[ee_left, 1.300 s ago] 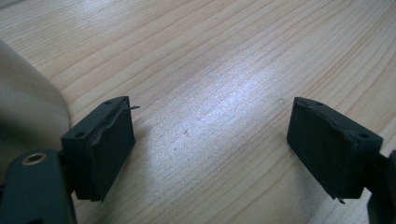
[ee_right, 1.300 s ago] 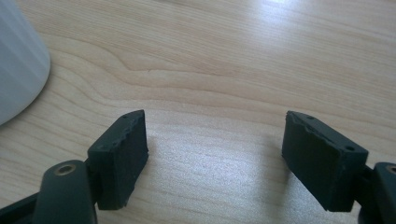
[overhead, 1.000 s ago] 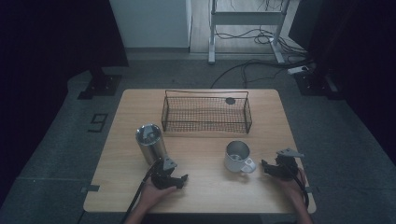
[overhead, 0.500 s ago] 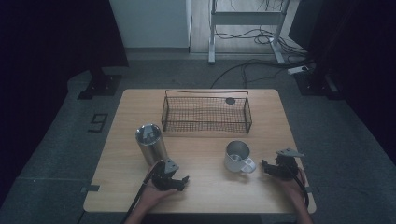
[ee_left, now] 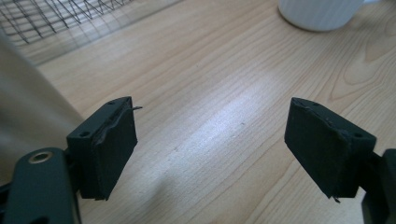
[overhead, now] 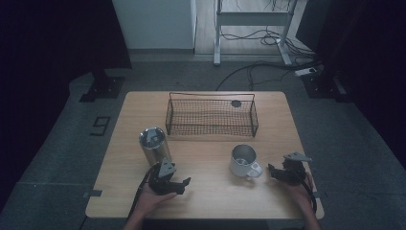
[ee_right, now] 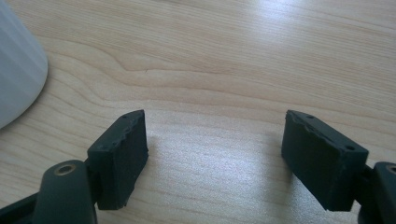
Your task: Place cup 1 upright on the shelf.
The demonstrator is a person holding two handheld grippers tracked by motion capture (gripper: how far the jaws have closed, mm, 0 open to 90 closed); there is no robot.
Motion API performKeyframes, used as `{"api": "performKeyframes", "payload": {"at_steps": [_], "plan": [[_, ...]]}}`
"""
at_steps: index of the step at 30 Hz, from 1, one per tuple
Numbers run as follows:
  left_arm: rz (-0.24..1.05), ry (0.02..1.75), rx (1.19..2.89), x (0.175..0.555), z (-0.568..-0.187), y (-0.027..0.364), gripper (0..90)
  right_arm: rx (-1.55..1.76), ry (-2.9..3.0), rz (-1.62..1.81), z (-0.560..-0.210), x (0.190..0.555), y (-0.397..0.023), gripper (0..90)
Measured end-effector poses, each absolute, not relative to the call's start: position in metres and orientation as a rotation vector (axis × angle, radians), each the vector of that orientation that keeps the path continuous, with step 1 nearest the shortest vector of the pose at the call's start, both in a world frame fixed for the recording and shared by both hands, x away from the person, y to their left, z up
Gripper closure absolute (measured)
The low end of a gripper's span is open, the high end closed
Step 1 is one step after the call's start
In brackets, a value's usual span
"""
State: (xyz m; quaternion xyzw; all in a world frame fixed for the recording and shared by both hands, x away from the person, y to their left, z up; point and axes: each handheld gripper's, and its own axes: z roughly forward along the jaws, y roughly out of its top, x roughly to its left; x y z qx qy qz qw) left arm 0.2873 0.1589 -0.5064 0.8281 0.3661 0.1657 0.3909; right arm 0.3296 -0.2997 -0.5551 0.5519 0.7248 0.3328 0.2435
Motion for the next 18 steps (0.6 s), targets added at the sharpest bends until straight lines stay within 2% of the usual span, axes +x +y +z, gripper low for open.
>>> {"api": "performKeyframes", "payload": {"at_steps": [18], "plan": [[0.457, 0.974, 2.014, 0.281, -0.477, 0.196, 17.4, 1.509, 1.979, 0.909, -0.555, 0.329, -0.300, 22.9]]}}
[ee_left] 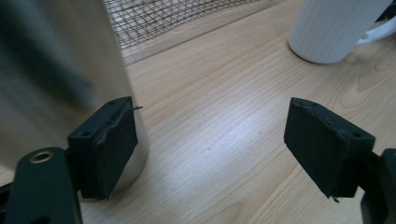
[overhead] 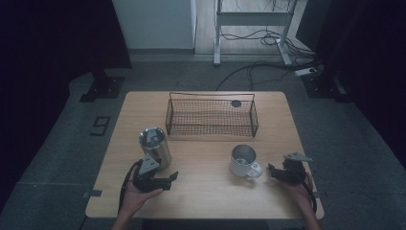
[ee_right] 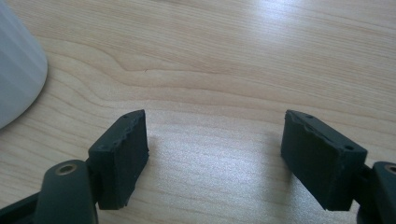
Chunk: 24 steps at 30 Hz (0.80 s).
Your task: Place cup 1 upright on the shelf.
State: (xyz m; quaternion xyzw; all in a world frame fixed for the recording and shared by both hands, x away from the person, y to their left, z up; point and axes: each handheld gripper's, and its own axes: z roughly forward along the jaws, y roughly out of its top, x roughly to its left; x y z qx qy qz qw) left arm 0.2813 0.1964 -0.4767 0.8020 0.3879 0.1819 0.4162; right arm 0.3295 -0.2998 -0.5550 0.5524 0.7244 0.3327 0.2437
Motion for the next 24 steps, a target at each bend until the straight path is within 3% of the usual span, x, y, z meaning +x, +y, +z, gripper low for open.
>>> {"api": "performKeyframes", "payload": {"at_steps": [24], "plan": [[0.514, 1.040, 1.909, 0.277, -0.454, 0.238, 15.0, 1.514, 1.975, 0.907, -0.555, 0.329, -0.300, 22.9]]}}
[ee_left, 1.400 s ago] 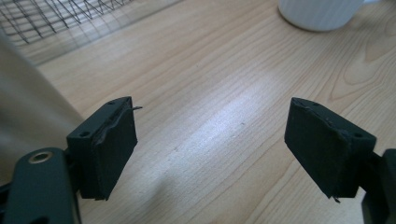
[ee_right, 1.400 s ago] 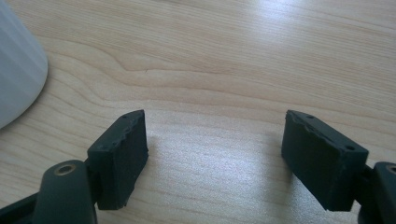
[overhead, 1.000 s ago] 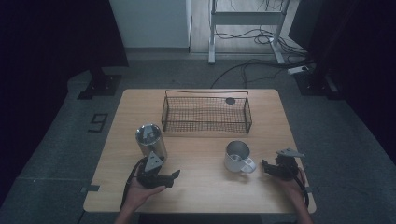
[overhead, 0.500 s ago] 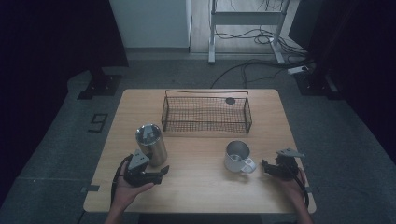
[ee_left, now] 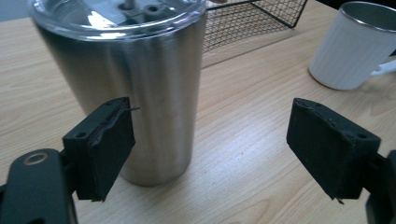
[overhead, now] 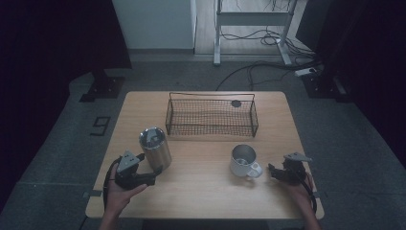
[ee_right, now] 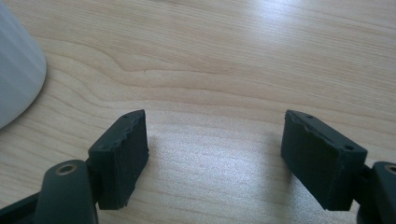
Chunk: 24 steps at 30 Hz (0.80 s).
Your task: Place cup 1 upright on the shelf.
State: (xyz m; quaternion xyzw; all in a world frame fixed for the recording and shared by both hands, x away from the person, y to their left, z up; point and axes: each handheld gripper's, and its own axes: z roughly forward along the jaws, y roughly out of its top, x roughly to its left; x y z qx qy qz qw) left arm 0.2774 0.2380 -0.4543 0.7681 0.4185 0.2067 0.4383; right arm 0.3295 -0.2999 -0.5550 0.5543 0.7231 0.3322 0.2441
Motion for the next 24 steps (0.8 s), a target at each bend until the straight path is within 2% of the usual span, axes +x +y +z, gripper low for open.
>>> {"api": "performKeyframes", "payload": {"at_steps": [24], "plan": [[0.524, 1.180, 1.876, 0.296, -0.472, 0.257, 11.4, 1.515, 1.973, 0.907, -0.555, 0.329, -0.300, 23.3]]}}
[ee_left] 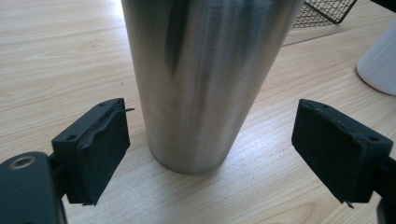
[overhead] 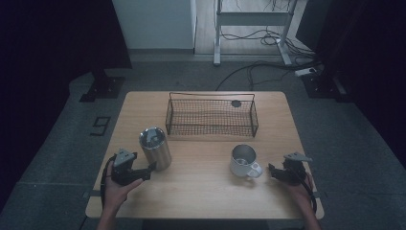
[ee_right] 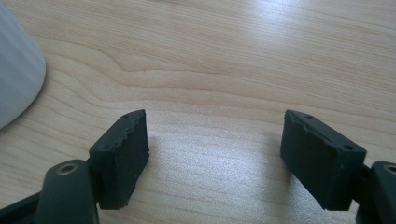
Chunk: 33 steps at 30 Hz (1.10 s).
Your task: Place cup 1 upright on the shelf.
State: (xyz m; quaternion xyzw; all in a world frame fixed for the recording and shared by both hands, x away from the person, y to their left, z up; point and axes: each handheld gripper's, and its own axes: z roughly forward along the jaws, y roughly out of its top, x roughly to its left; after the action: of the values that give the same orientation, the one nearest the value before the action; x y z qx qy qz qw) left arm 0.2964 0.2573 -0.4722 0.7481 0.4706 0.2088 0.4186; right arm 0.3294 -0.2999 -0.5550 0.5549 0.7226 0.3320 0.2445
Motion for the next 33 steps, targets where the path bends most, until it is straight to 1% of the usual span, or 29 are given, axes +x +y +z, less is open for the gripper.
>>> {"api": "performKeyframes", "payload": {"at_steps": [11, 28, 33], "plan": [[0.523, 1.189, 1.866, 0.306, -0.476, 0.260, 10.5, 1.515, 1.973, 0.907, -0.555, 0.329, -0.300, 23.3], [0.493, 1.191, 1.883, 0.327, -0.478, 0.254, 3.1, 1.518, 1.970, 0.907, -0.555, 0.329, -0.300, 23.7], [0.486, 1.181, 1.887, 0.331, -0.478, 0.251, 3.0, 1.518, 1.970, 0.906, -0.555, 0.329, -0.300, 23.7]]}}
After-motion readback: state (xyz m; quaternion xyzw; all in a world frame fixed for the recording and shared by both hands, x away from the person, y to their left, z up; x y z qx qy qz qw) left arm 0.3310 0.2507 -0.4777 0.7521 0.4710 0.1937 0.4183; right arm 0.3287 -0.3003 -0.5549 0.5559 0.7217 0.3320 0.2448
